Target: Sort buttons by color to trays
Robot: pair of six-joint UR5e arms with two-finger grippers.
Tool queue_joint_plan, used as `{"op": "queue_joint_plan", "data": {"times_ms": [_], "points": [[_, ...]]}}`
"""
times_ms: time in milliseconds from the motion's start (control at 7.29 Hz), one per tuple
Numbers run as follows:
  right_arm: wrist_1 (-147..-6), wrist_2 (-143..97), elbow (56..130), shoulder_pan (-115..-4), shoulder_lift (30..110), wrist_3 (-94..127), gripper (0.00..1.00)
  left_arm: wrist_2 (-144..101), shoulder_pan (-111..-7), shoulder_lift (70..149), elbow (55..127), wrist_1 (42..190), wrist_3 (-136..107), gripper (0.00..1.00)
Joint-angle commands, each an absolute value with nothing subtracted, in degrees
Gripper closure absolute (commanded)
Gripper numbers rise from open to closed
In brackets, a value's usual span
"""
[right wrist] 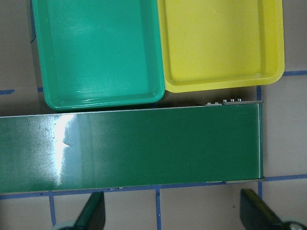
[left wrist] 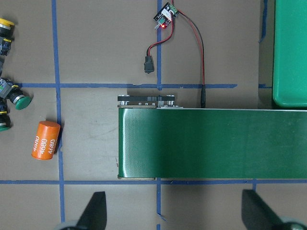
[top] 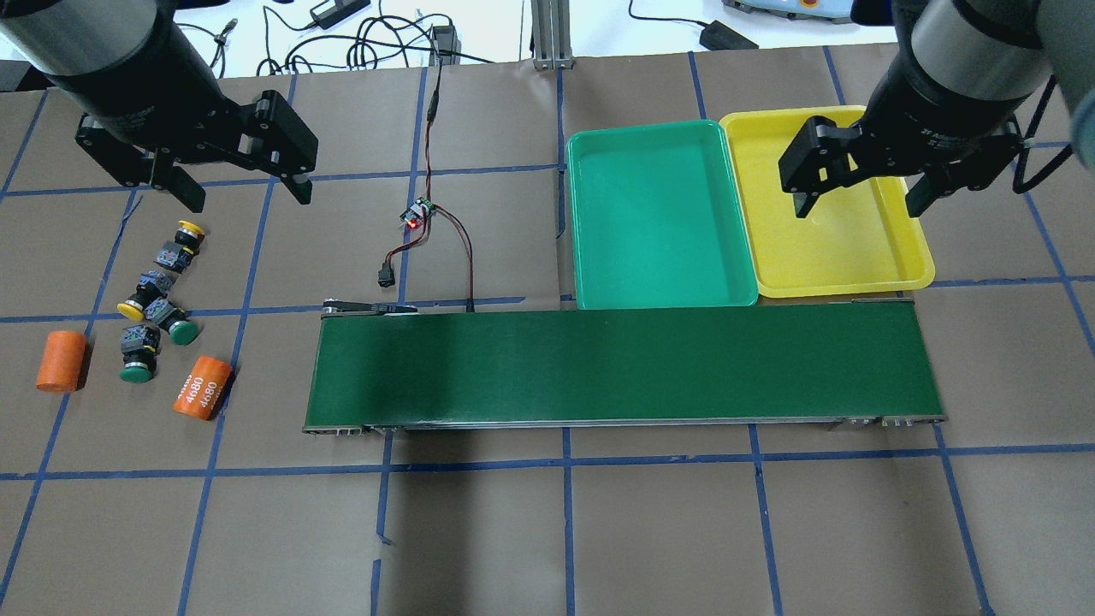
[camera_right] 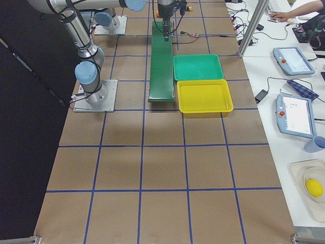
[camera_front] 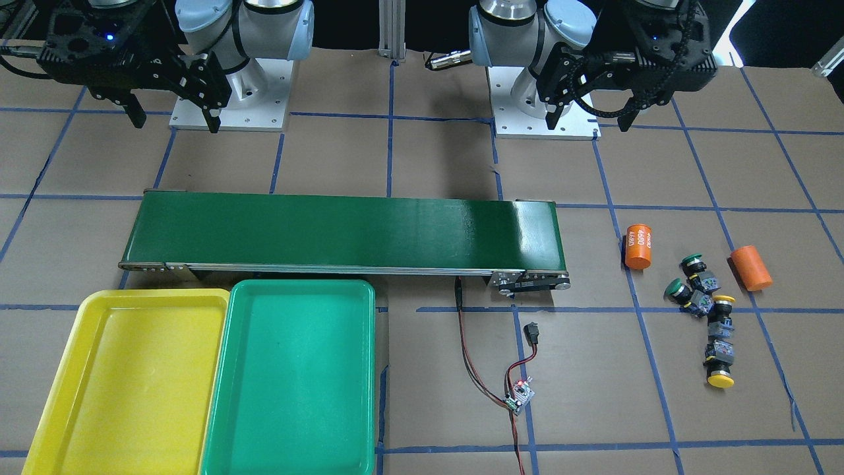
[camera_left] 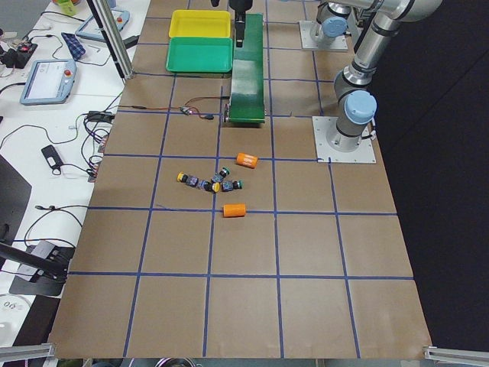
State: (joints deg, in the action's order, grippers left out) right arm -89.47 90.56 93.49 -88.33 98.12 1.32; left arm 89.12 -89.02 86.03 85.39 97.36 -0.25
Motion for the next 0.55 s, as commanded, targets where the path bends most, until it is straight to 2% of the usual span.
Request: {"op": "queue_joint_plan", "data": {"times_ms": [0, 137, 412], "points": [[-89.3, 90.88, 93.43, -88.42, 98.44, 1.23, 0.0, 89.3, -88.51, 87.0, 86.31, 97.29, 0.61, 0.0], [-89.3, 90.62, 93.34, -88.42, 98.44, 1.32, 0.0, 89.21, -85.98, 87.62, 87.96, 97.29, 5.31, 0.0], [-89.47, 90.44, 92.81, -88.42, 98.52, 0.71, 0.0, 89.03, -75.29, 87.8, 98.55, 88.74, 21.35, 0.0]]}}
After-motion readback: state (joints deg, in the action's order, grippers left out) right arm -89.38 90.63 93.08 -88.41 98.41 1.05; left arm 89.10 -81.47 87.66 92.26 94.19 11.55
